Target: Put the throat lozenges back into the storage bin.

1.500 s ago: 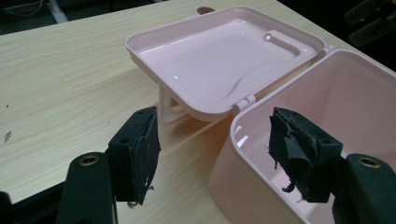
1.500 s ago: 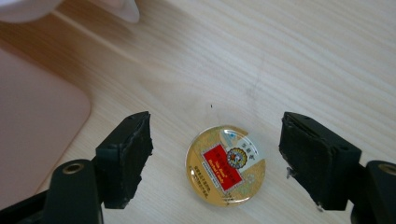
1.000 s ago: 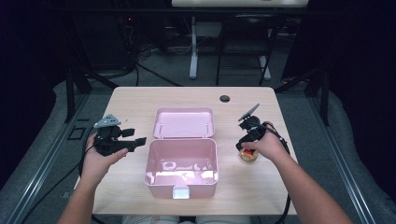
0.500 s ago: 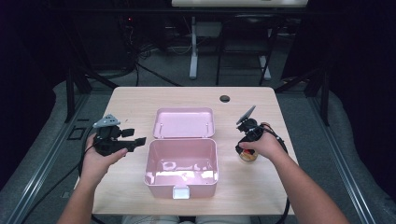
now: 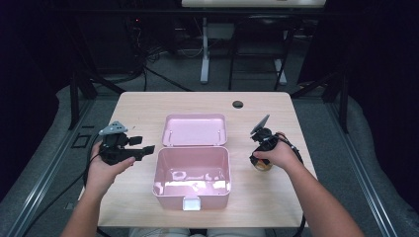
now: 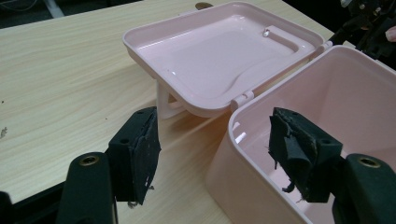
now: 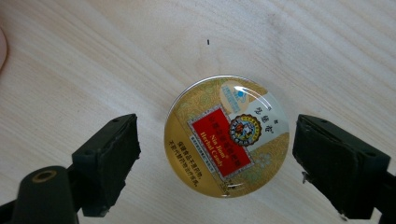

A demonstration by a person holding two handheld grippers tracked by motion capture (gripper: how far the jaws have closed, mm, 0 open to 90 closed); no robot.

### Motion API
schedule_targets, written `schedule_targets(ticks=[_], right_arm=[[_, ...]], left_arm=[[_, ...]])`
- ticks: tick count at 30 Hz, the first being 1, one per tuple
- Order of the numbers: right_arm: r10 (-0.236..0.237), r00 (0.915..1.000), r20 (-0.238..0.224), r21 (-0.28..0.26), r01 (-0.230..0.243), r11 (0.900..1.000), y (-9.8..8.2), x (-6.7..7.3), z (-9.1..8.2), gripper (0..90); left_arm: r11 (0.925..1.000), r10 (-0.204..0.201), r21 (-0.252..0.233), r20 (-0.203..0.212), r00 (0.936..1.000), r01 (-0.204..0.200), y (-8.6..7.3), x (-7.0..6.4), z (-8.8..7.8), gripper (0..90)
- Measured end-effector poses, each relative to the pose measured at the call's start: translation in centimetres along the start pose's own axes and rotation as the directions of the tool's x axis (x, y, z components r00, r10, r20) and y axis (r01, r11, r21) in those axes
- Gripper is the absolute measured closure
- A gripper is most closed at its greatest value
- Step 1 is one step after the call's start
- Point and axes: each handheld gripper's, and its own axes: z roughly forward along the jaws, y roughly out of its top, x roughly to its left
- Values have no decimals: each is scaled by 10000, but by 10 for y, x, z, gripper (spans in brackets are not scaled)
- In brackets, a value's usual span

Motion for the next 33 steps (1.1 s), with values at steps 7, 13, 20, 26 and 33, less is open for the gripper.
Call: schedule_targets(ticks=[7, 13, 20, 26, 33], right_arm=[[81, 10000, 27, 122, -82, 9999, -1, -2, 8, 142], [183, 9998, 9, 221, -183, 9996, -1, -4, 15, 141], [335, 9994, 74, 402, -337, 9986, -1, -3, 20, 141], [298, 9996, 32, 481, -299, 9984, -1, -5, 22, 143], [414, 9991, -67, 527, -410, 9978, -3, -7, 28, 163]], left_arm=[[10000, -14, 24, -9, 10000, 14, 0, 0, 0, 335], [10000, -30, 67, 1, 10000, 30, -1, 0, 1, 335], [9999, -88, 103, 43, 10000, 88, 0, 0, 1, 335], [9998, -147, 92, -51, 9999, 147, 0, 0, 0, 334], [9998, -217, -3, -83, 9997, 217, 0, 0, -1, 330]])
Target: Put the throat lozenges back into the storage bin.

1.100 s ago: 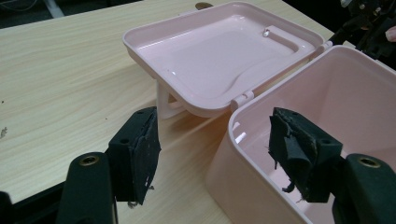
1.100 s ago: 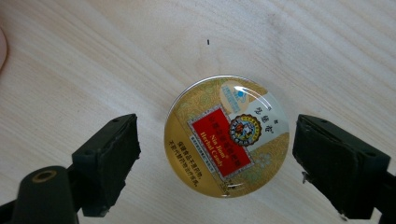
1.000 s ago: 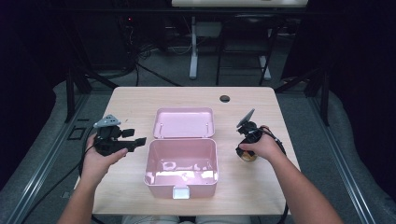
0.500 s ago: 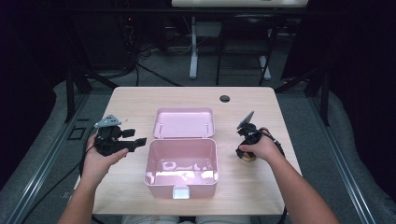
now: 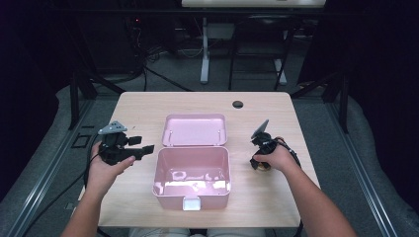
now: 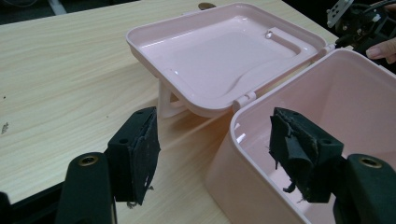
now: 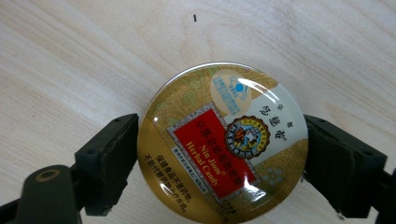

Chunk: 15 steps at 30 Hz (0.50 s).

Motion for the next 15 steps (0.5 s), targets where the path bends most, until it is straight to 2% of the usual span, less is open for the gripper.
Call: schedule_targets(ticks=[7, 14, 15], right_arm=[[112, 9999, -70, 134, -111, 9998, 0, -1, -1, 189], [18, 10000, -82, 103, -17, 9999, 1, -2, 1, 190], [-25, 10000, -80, 243, 27, 9997, 2, -3, 0, 191]], left_arm=[[9998, 217, 32, 10, 9998, -217, 0, -1, 0, 319], [9998, 172, 20, 38, 9998, -172, 0, -1, 1, 310], [9998, 184, 3, 48, 9998, -184, 0, -1, 1, 307]])
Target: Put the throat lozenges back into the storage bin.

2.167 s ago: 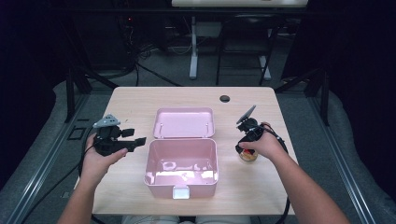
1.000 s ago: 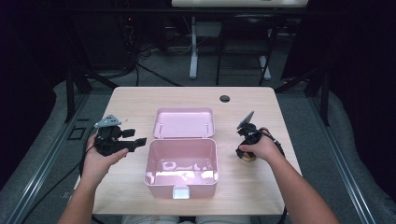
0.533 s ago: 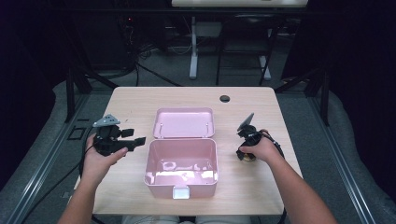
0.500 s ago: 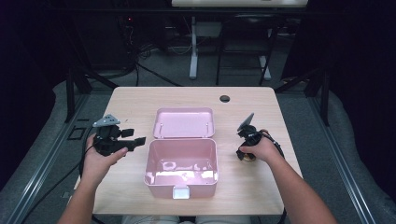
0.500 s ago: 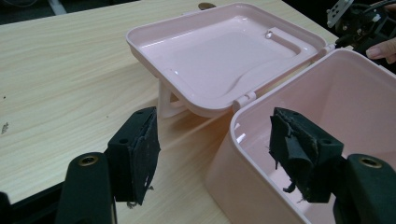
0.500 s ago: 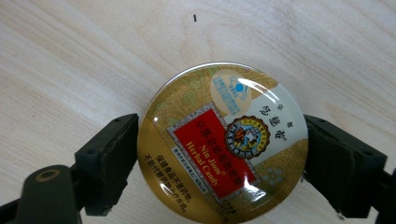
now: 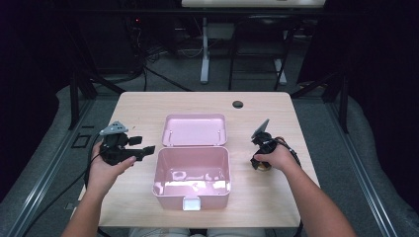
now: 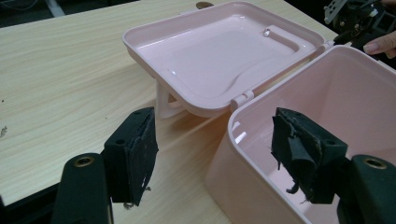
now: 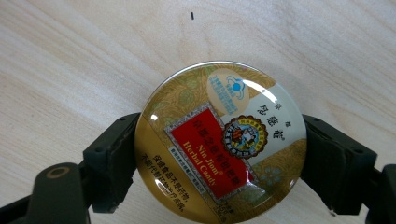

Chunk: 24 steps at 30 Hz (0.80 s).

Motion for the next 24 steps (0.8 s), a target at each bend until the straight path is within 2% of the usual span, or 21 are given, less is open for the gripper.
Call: schedule_targets(ticks=[2, 5, 7, 10, 12, 16, 20, 24], right_arm=[[127, 9999, -41, -65, -127, 9999, 0, 1, 1, 193], [9, 10000, 14, 107, -9, 9999, 2, 0, -1, 195], [94, 10000, 9, 123, -94, 9999, 2, 1, -1, 196], [-63, 10000, 7, 70, 63, 10000, 2, 1, -3, 196], [19, 9999, -130, -80, -20, 10000, 2, 1, -5, 196], [-221, 9997, 83, 135, 219, 9997, 3, 2, -12, 196], [-185, 9997, 129, 68, 185, 9998, 3, 2, -18, 196], [-451, 9988, 188, -83, 453, 9989, 3, 4, -30, 197]], left_arm=[[10000, -26, 1, -28, 10000, 26, 0, 0, 0, 307], [10000, -26, 71, -47, 10000, 26, 0, 0, 0, 307], [10000, -57, 61, -64, 10000, 57, 0, 0, 0, 307], [9999, -30, 143, -83, 10000, 31, 0, 1, 0, 308], [9999, -22, 138, -131, 9999, 23, -1, 1, 0, 309], [9999, -25, 156, -137, 9999, 27, -1, 1, 1, 311], [9999, -15, 163, -144, 9999, 18, -1, 0, 1, 311], [9999, -25, 168, -183, 9998, 28, -1, 1, 1, 311]])
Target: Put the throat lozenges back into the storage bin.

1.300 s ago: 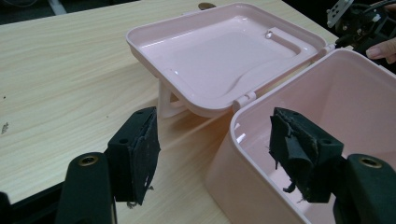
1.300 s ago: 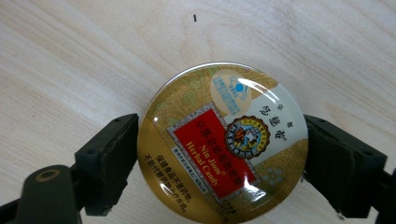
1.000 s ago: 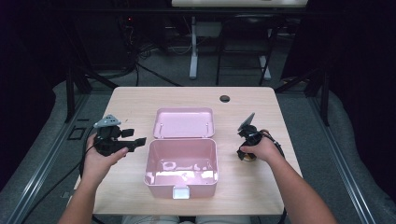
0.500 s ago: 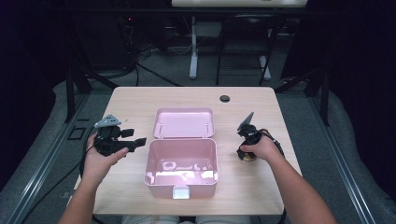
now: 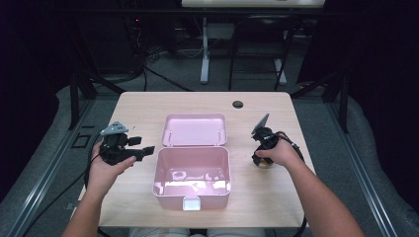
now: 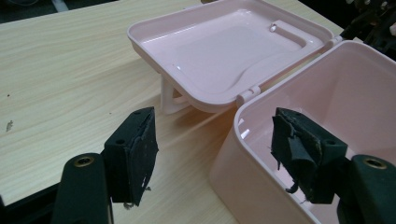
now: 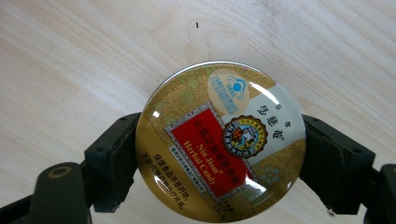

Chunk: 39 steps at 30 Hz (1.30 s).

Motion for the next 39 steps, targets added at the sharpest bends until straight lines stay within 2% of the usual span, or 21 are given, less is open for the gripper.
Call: schedule_targets(ticks=[9, 11, 14, 18, 22, 25, 26, 27, 29, 31, 32, 33, 37, 39], right_arm=[[-499, 9987, 126, -29, 500, 9987, 2, 9, -25, 197], [-845, 9963, 172, -103, 847, 9964, 3, 13, -32, 197], [-988, 9950, 156, -121, 990, 9950, 3, 16, -38, 197], [-1709, 9851, 170, -212, 1712, 9850, 6, 23, -54, 197], [-2385, 9709, 219, -376, 2392, 9702, 7, 27, -68, 197], [-2756, 9607, 321, -377, 2767, 9602, 7, 31, -78, 197], [-2756, 9607, 321, -377, 2767, 9602, 7, 31, -78, 197], [-3083, 9505, 380, -383, 3097, 9501, 7, 32, -84, 197], [-3332, 9417, 456, -403, 3350, 9413, 8, 34, -91, 197], [-3518, 9347, 507, -415, 3539, 9344, 8, 36, -97, 197], [-3518, 9347, 507, -415, 3539, 9344, 8, 36, -97, 197], [-3746, 9257, 523, -310, 3765, 9259, 8, 39, -105, 197], [-4419, 8964, 334, -301, 4429, 8961, 9, 46, -117, 197], [-4834, 8747, 338, -230, 4843, 8746, 11, 51, -121, 197]], left_arm=[[10000, -23, -8, -26, 10000, 23, 0, 0, -2, 311], [10000, -16, 12, -4, 10000, 16, 0, 1, -2, 311], [10000, -16, -8, -32, 10000, 16, 0, 1, -2, 311], [10000, -61, -37, -27, 10000, 61, 0, 2, -2, 312], [10000, -56, 10, -47, 10000, 56, 0, 2, -2, 312], [10000, -49, 1, -42, 10000, 49, 0, 2, -2, 312], [10000, -49, 1, -42, 10000, 49, 0, 2, -2, 312], [10000, -80, -35, -33, 10000, 80, 0, 2, -2, 312], [10000, -87, -37, -35, 10000, 87, 0, 2, -2, 312], [9999, -136, -43, -78, 9999, 135, -1, 2, -2, 312], [9999, -136, -43, -78, 9999, 135, -1, 2, -2, 312], [9999, -105, -15, -110, 9999, 105, -1, 2, -2, 312], [10000, -43, -5, -58, 10000, 43, 0, 2, -2, 312], [10000, -33, -16, -48, 10000, 33, 0, 2, -2, 312]])
